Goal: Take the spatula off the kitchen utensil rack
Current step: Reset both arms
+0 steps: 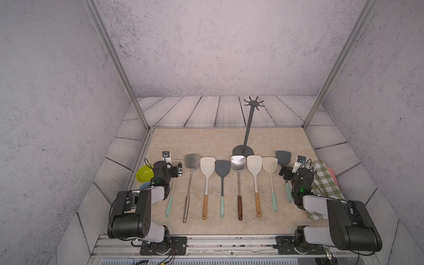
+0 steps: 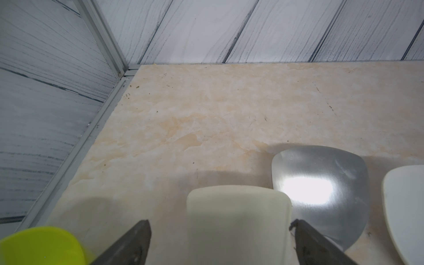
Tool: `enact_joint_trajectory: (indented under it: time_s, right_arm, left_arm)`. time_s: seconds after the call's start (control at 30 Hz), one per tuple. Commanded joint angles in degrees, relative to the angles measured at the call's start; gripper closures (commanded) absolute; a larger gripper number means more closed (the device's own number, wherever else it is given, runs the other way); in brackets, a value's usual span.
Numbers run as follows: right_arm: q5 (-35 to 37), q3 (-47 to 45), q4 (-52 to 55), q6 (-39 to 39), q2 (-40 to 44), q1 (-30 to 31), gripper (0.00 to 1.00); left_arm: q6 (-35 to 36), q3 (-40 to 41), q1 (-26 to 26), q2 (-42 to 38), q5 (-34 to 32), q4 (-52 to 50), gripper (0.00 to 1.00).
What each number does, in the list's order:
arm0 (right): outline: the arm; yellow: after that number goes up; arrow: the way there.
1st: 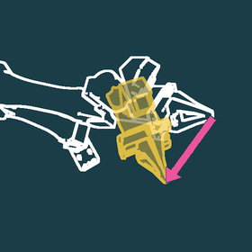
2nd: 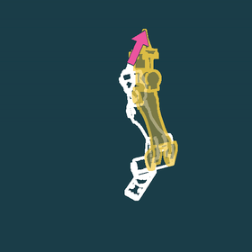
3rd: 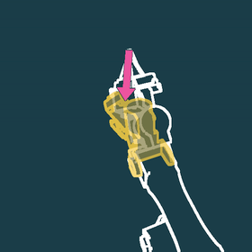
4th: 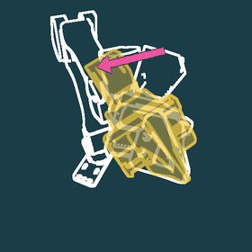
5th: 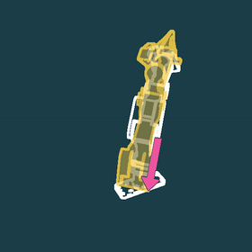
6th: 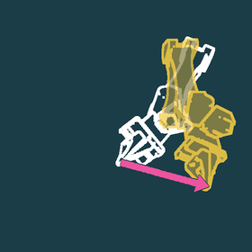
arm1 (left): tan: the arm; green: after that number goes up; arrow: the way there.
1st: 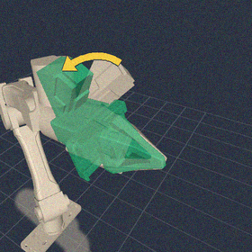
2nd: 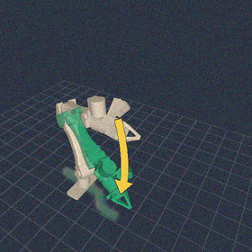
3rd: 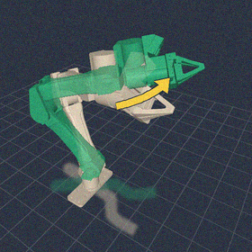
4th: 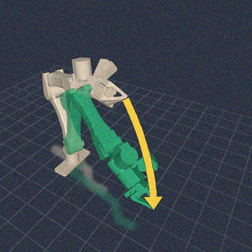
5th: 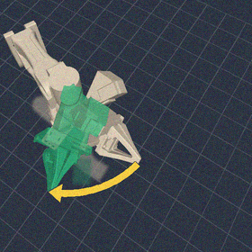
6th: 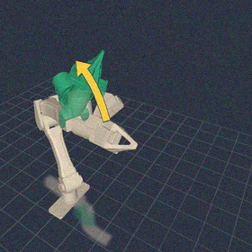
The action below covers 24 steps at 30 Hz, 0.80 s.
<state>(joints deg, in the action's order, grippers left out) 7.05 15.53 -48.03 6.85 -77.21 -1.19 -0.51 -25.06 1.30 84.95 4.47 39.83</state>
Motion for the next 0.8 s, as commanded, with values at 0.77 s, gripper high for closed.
enact_joint_trajectory:
  time_s: [0.77]
  right_arm:
    - [-7.76, 10.95, 7.41, -4.83, -10.44, 0.58, 0.01]
  left_arm:
    - [0.12, -1.9, 0.39, 2.69, -0.9, 2.78, 0.01]
